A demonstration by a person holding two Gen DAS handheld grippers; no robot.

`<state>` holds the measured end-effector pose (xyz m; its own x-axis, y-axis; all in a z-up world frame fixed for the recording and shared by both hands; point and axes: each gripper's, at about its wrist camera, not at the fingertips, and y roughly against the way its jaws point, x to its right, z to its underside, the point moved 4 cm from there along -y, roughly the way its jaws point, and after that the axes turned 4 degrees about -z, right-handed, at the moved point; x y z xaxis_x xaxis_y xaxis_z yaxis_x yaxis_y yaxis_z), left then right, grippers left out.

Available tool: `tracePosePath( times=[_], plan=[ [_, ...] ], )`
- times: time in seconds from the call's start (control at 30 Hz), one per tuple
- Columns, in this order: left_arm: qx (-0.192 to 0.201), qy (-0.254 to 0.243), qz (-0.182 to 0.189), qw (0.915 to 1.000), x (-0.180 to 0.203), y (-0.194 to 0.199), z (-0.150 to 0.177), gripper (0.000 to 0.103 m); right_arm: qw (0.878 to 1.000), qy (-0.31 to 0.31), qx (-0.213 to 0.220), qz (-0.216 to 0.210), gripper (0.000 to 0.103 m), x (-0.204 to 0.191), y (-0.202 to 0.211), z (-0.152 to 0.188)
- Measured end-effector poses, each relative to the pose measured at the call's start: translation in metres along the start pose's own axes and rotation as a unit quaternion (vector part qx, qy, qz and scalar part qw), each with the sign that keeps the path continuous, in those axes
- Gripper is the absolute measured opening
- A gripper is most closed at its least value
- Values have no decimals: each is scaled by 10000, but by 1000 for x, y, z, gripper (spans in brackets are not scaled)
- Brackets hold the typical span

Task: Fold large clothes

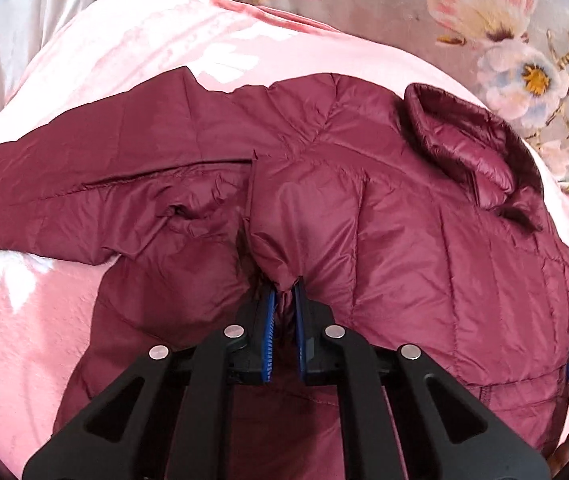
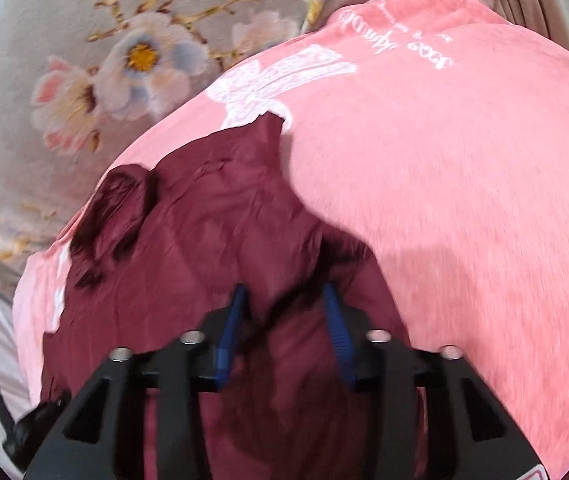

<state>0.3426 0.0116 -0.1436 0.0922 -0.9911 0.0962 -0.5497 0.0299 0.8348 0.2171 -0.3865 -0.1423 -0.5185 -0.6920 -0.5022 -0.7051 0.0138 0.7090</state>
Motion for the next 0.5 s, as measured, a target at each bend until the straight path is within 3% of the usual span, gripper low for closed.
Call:
tracePosePath(
  times=[0.03,0.07,0.2,0.33,0.5],
  plan=[
    [18,-38,-22,10000,2,0,3,8,10000,60,-5,35,9,-1,-4,-3],
    [38,-79,-53,9999,2,-2,3,8,9999,130,24,93,3,-1,-6,-4],
    [208,-297,-183,9992,4,-5,8,10,9958,571,199,681,1,-3,-8,1],
    [496,-635,-555,9952,14,-6,14,11,9898,917,133,1080,1,-6,-18,7],
    [567,-747,-689,9932,16,-6,12,14,9716,1500,241,1816,3,-26,-9,14]
  ],
)
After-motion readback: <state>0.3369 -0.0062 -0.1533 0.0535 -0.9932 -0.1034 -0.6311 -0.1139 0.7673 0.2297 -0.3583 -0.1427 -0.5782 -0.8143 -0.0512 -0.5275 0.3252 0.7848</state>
